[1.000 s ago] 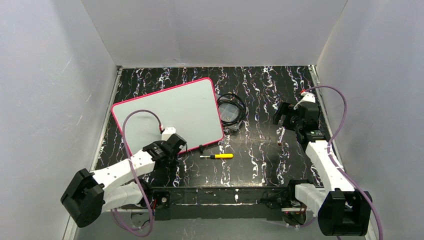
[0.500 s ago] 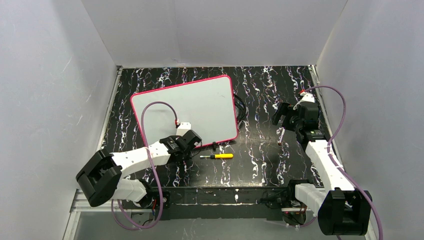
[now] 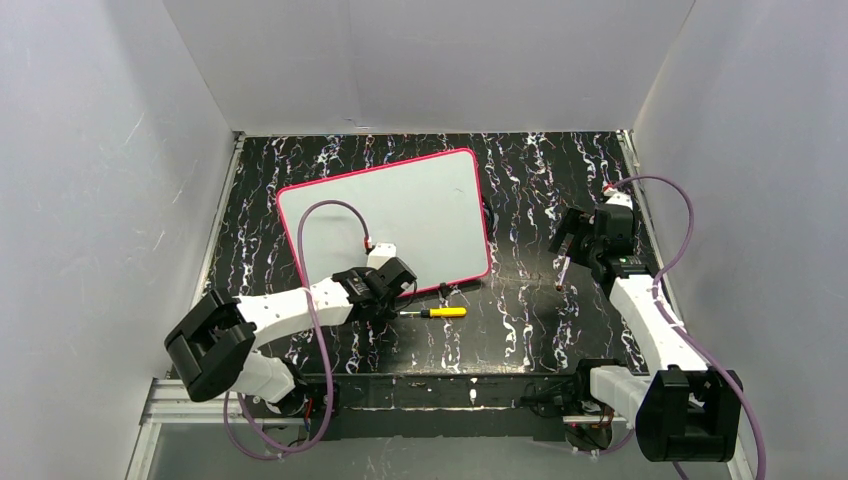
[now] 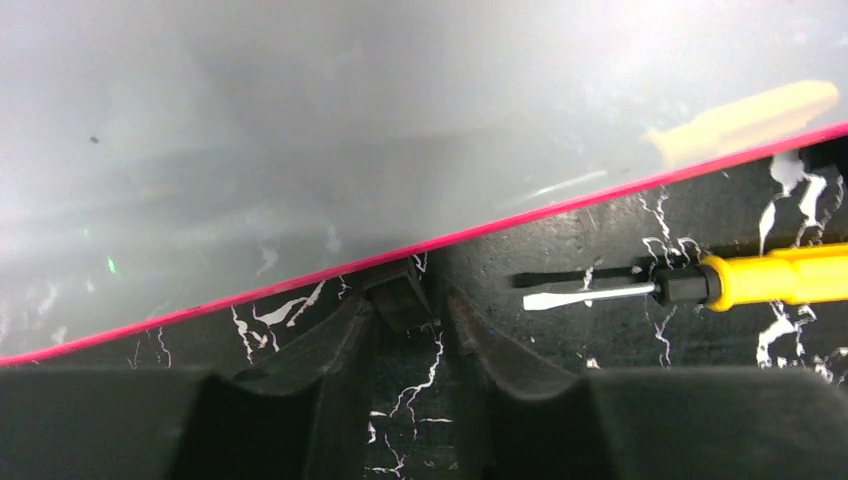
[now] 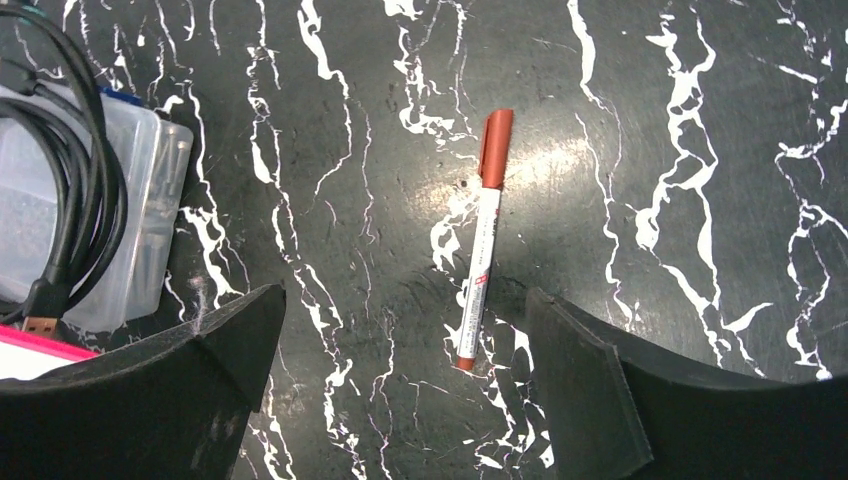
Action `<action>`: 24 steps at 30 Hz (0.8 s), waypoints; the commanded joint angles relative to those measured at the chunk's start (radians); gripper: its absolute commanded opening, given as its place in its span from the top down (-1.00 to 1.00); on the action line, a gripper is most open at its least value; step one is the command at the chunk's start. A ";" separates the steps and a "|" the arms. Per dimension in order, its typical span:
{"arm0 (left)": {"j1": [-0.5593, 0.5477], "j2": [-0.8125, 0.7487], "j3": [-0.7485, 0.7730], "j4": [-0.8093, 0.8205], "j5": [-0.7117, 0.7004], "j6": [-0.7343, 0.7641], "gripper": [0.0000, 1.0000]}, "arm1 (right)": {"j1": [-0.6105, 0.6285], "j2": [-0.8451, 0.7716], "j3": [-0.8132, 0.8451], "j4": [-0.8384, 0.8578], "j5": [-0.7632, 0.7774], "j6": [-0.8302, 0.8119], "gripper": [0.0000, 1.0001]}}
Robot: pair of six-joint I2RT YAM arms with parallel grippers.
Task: Write a sentence on the whiteboard
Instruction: Move the whiteboard to the center of the board, then pick up the whiteboard marker at the center of the board.
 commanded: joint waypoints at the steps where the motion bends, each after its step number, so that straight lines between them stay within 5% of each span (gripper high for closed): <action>1: -0.019 -0.068 0.020 0.040 0.059 0.003 0.31 | -0.005 0.020 0.013 -0.002 0.061 0.060 -0.89; 5: -0.019 -0.138 0.011 0.011 0.069 0.010 -0.11 | -0.004 0.063 -0.003 0.007 0.054 0.077 -0.75; 14: -0.020 -0.298 -0.008 -0.061 0.138 0.028 -0.26 | -0.005 0.160 -0.013 0.010 0.057 0.078 -0.56; 17: -0.020 -0.356 0.004 -0.084 0.173 0.056 -0.47 | -0.005 0.199 -0.009 0.007 0.054 0.079 -0.51; 20: -0.019 -0.409 0.066 -0.104 0.198 0.155 -0.72 | -0.005 0.240 0.006 -0.005 0.046 0.078 -0.47; 24: -0.016 -0.382 0.253 -0.196 0.182 0.320 -0.80 | -0.005 0.288 0.027 -0.012 0.034 0.070 -0.37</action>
